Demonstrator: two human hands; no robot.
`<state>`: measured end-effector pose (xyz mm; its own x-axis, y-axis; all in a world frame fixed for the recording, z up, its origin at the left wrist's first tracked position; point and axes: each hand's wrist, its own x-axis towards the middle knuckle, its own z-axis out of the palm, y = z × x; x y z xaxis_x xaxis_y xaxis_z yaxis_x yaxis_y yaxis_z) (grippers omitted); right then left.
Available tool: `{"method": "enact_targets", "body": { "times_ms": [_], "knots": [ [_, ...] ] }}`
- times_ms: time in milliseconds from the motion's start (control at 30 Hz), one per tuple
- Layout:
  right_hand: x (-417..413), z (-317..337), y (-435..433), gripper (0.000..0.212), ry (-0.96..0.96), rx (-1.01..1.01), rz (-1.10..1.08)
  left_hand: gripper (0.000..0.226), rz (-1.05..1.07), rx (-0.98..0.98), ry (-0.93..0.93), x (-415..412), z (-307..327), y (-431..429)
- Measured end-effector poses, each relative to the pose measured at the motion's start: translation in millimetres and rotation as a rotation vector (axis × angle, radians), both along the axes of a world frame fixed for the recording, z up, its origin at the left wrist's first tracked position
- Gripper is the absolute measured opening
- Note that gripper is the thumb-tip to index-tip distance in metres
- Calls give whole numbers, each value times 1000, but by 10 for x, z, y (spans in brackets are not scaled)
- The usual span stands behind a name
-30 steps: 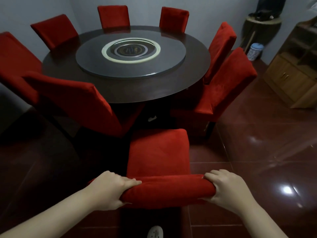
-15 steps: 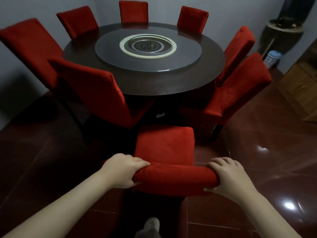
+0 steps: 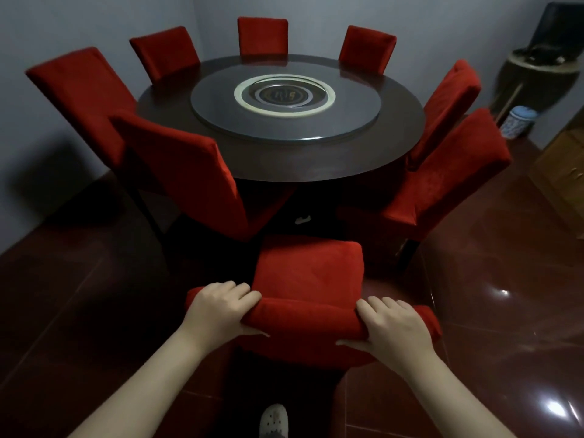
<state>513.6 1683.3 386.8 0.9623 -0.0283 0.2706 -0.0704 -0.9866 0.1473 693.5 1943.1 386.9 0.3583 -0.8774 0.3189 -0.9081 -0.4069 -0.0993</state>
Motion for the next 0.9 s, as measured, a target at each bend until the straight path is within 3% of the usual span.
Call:
{"method": "enact_targets", "body": {
  "times_ms": [433, 900],
  "knots": [
    [1454, 871, -1215, 68, -12, -27, -47, 65, 27, 1, 18, 1401, 803, -1218],
    [2773, 1075, -2232, 73, -154, 2, -54, 68, 156, 33, 50, 2700, 1106, -2217]
  ]
}}
